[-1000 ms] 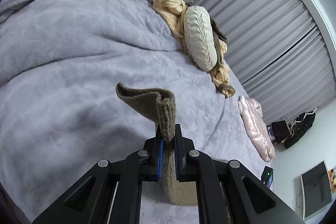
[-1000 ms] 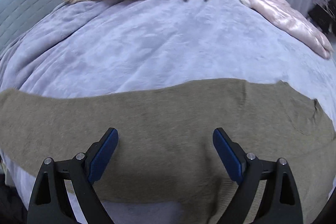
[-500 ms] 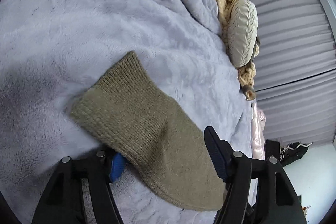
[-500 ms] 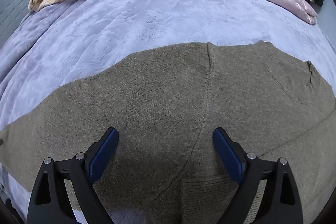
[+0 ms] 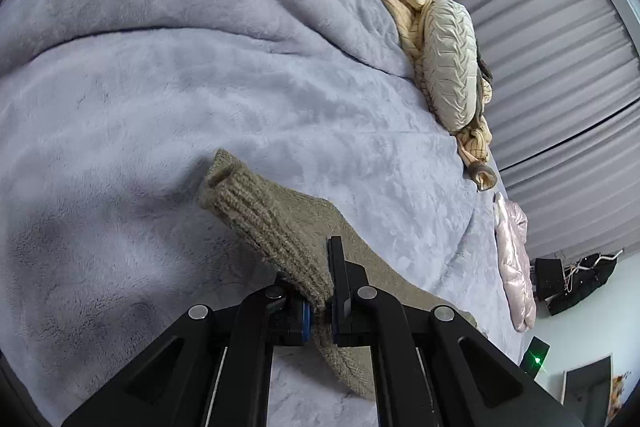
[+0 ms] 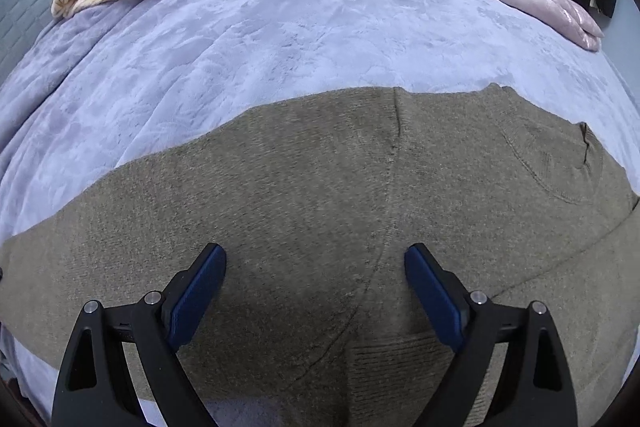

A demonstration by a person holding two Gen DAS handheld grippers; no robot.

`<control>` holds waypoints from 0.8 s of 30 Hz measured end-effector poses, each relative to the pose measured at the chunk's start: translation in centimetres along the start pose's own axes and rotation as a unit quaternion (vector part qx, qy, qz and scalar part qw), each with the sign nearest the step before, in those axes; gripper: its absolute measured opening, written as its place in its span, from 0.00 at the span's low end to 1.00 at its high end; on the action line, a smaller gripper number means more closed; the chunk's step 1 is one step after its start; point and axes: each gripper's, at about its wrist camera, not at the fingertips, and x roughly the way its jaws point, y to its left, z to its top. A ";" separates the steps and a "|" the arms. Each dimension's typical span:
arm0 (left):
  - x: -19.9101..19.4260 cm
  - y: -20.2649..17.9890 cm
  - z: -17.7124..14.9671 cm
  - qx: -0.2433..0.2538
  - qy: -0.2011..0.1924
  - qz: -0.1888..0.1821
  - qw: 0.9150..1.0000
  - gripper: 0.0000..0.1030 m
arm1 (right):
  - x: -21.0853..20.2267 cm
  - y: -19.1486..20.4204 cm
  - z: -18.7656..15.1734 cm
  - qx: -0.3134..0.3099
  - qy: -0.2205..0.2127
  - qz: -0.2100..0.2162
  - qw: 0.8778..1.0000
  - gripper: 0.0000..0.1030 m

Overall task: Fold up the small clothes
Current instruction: 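Lift the sleeve with the left tool and carry it toward the sweater body, then lay the sleeve across the body and open the left tool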

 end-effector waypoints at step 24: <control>1.6 -22.4 -10.0 0.232 0.061 0.088 0.967 0.07 | -9.6 -15.7 -7.2 -0.047 -0.049 0.007 0.998 0.91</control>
